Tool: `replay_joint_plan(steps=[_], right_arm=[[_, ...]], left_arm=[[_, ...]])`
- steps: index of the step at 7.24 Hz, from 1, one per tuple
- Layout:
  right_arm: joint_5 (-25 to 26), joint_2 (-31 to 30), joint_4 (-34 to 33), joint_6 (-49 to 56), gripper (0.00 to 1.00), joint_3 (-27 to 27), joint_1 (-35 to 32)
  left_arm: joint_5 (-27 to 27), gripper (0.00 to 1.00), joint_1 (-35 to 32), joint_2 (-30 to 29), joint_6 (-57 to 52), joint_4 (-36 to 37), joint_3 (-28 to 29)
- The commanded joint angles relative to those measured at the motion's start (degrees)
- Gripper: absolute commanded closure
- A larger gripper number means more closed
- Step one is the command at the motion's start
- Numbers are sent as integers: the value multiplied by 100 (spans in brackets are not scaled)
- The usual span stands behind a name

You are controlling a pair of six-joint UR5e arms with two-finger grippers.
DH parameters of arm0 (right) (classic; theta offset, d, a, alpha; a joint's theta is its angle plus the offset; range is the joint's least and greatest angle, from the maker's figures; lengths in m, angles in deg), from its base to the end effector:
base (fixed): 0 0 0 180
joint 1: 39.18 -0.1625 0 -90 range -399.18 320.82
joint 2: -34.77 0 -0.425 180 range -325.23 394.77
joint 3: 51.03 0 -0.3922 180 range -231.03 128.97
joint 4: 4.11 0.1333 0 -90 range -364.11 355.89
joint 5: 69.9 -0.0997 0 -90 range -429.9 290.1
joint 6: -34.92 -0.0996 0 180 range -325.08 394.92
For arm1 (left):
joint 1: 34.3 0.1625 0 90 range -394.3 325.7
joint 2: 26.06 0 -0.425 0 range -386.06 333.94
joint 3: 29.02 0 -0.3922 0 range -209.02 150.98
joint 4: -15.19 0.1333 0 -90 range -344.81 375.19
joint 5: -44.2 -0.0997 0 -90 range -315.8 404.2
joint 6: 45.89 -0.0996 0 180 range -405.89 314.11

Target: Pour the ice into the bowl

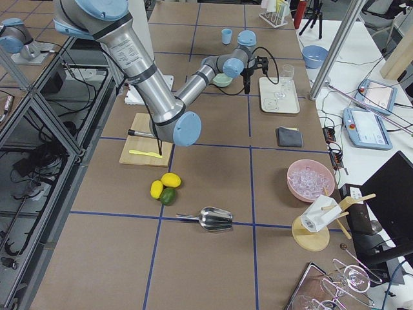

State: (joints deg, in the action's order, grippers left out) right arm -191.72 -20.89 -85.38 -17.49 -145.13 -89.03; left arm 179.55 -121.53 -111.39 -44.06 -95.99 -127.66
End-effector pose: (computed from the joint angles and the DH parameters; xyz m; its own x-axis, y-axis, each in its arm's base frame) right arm -0.3746 -0.5694 0.2540 0.5914 -0.1028 0.7998 -0.0497 0.9853 0.1633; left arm -0.0393 -0.4791 0.5799 0.6884 0.3069 -0.6572 -0.0218 0.9144 0.4042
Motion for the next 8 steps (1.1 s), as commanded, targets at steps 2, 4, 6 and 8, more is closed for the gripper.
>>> replay_joint_plan(steps=[2, 4, 6, 8], right_arm=[[-1010, -1724, 24, 3256, 0, -197, -1796], [-1037, -2516, -11, 4998, 0, -136, -2605], [-1116, -2800, 67, 5065, 0, -162, -2758], [-1107, -2958, 85, 5074, 0, -188, -2767]], left_arm=[[26, 0, -5, -54, 2, -838, -32], [26, 0, -5, -116, 63, -2437, 126], [-26, 0, 99, -81, 2338, -3632, 65], [-358, 0, 310, 279, 2882, -4438, -83]])
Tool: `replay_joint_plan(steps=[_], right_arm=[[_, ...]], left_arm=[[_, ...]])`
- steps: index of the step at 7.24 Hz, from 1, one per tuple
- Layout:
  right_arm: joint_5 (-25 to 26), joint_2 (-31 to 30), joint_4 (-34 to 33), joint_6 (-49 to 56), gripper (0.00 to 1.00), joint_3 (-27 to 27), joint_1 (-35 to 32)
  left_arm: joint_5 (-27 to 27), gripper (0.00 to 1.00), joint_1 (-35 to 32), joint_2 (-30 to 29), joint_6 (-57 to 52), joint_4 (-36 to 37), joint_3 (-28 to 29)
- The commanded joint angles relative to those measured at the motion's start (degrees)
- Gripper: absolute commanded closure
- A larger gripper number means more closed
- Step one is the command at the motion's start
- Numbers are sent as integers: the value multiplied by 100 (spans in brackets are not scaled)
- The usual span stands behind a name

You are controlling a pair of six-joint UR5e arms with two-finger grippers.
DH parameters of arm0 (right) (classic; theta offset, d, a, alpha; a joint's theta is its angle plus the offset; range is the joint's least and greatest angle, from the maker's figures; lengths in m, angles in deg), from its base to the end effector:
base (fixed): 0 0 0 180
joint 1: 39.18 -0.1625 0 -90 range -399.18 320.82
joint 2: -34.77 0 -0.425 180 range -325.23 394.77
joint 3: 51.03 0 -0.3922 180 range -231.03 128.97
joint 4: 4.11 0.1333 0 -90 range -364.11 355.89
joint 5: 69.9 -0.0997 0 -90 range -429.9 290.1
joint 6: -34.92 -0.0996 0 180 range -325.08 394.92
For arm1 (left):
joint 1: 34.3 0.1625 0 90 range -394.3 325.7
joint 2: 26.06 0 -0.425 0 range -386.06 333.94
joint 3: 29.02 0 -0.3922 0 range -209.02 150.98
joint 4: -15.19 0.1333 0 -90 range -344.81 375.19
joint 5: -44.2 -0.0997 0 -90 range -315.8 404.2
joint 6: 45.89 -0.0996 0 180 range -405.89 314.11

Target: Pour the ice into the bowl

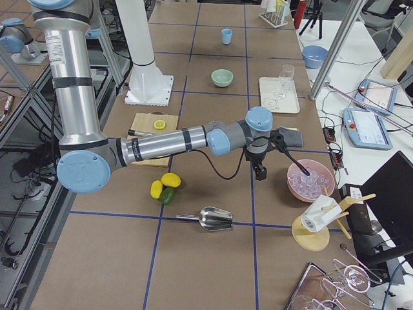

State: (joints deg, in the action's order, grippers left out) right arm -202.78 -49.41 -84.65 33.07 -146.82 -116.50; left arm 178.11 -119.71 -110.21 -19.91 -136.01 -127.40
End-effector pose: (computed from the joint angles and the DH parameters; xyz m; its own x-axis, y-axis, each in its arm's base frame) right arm -0.0560 -0.5476 0.5386 0.6675 -0.3699 0.6462 0.1834 0.9228 0.3388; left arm -0.0274 -0.4606 0.5103 0.6163 0.4158 -0.6688 0.2609 0.6934 0.6716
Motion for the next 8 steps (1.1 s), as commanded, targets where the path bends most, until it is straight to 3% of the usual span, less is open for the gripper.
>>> replay_joint_plan(steps=[1, 2, 4, 8], right_arm=[[-1, -142, 12, 19, 0, -27, -38], [-1, -160, 12, 19, 0, -28, -38], [17, -204, 12, 10, 0, -28, -47], [25, -257, 21, 10, 0, -36, -90]], left_arm=[[-730, 0, 512, 380, 948, -437, -477], [-1562, 0, 1151, 678, 1518, -629, -759], [-3431, 0, 2574, 1258, 2618, -1777, -762], [-6949, 0, 4817, 1858, 3149, -2256, -701]])
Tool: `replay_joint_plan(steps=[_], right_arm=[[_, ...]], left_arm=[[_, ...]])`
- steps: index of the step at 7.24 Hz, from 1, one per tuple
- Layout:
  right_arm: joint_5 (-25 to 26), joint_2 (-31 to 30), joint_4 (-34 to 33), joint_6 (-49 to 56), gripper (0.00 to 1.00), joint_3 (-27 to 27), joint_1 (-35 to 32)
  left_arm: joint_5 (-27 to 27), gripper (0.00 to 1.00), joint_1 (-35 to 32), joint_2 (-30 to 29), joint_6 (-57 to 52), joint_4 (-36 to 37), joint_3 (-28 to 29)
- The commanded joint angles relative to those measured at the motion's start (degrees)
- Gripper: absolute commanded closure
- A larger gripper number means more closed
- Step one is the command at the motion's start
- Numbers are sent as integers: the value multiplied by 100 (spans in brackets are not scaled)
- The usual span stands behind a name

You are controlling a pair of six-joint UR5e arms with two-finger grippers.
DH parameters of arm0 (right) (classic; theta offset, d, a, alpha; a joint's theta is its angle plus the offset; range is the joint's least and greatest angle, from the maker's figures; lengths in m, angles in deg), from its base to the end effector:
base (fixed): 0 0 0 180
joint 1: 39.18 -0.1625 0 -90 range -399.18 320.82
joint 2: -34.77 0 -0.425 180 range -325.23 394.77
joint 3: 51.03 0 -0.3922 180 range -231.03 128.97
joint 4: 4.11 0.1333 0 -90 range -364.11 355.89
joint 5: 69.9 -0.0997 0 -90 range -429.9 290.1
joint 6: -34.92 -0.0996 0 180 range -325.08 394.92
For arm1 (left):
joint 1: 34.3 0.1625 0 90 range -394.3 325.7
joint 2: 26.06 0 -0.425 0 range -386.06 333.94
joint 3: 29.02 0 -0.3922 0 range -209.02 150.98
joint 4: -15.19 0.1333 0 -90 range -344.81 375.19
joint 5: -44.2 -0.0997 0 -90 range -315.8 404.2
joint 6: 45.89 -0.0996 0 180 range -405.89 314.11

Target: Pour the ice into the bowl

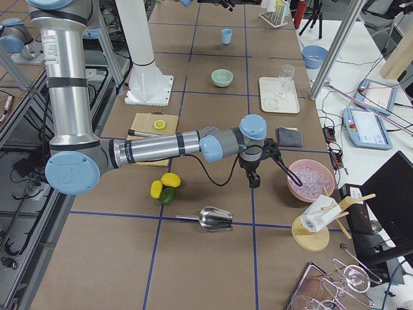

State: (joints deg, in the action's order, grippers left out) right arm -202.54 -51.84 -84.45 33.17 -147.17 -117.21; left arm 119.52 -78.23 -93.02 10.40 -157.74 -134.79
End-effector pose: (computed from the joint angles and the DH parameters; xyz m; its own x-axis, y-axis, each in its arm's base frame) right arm -0.0456 -0.5323 0.5582 0.6791 -0.3420 0.6495 0.1752 0.9348 0.3090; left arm 0.1354 -0.3506 0.5305 0.6190 0.1492 -0.7711 0.6064 0.5332 0.5899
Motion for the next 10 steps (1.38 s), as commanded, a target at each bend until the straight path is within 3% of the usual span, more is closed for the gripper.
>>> replay_joint_plan(steps=[1, 2, 5, 10], right_arm=[[1, -39, 1, 0, 0, -2, -37], [1, -48, 1, 0, 0, -2, -46], [10, -75, 1, -9, 0, -2, -55], [36, -84, 1, -9, 0, 25, -55]], left_arm=[[-1804, 0, 1066, 139, 163, -75, 205], [-2490, 0, 1505, 139, 329, -66, 415], [-3679, 0, 2482, 34, 997, -57, 934], [-4490, 0, 3161, -459, 1034, -57, 1480]])
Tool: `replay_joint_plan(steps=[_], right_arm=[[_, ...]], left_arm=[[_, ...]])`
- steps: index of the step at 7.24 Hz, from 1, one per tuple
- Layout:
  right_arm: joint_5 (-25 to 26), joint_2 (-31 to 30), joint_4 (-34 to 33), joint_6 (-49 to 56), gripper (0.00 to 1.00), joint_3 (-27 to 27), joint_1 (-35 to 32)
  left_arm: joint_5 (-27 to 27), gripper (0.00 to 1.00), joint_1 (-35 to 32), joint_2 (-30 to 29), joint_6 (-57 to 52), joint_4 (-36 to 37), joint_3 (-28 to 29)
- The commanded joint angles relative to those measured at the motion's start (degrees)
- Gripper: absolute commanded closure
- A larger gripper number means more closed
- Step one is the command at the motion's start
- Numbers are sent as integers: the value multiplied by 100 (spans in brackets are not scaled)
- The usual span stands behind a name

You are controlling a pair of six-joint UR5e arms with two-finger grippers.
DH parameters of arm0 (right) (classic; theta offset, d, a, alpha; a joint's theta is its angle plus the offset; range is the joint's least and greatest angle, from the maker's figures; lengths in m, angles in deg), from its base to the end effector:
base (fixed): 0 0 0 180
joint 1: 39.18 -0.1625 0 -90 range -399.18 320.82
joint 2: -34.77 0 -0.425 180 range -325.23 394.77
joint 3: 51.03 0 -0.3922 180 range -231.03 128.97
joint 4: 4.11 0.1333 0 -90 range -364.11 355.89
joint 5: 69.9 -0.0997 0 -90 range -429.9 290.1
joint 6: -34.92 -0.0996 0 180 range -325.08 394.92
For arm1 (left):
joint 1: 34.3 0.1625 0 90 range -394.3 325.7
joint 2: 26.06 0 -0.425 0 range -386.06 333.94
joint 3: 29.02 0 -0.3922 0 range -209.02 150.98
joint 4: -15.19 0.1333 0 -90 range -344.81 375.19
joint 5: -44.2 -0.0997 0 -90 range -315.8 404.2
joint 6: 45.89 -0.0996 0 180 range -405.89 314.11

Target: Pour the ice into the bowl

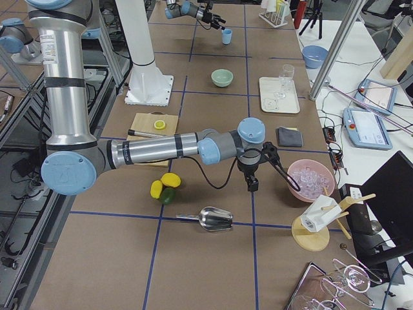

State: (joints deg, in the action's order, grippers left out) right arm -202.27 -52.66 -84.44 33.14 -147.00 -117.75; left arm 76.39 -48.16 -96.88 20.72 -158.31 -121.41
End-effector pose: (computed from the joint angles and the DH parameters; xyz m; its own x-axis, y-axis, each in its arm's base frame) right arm -0.0391 -0.5273 0.5676 0.6879 -0.3237 0.6496 0.1670 0.9416 0.2925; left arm 0.2625 -0.2889 0.6066 0.7026 0.0445 -0.7102 0.6574 0.3414 0.6718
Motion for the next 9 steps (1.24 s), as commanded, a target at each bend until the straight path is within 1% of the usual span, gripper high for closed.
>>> replay_joint_plan(steps=[1, 4, 6, 7, 9], right_arm=[[10, -2, 0, -6, 0, 16, 0], [10, -2, -9, -6, 0, 17, 0], [10, -2, 0, -6, 0, 25, 0], [10, -2, 0, -6, 0, 25, 0], [10, -2, 0, 3, 0, 25, -9]], left_arm=[[-213, 0, 181, -151, 1, 0, 264], [-397, 0, 295, -257, 10, 0, 502], [-433, 0, 322, -555, 10, -61, 862], [-529, 1, 322, -687, 10, -70, 933], [-530, 1, 322, -697, 10, -79, 1004]])
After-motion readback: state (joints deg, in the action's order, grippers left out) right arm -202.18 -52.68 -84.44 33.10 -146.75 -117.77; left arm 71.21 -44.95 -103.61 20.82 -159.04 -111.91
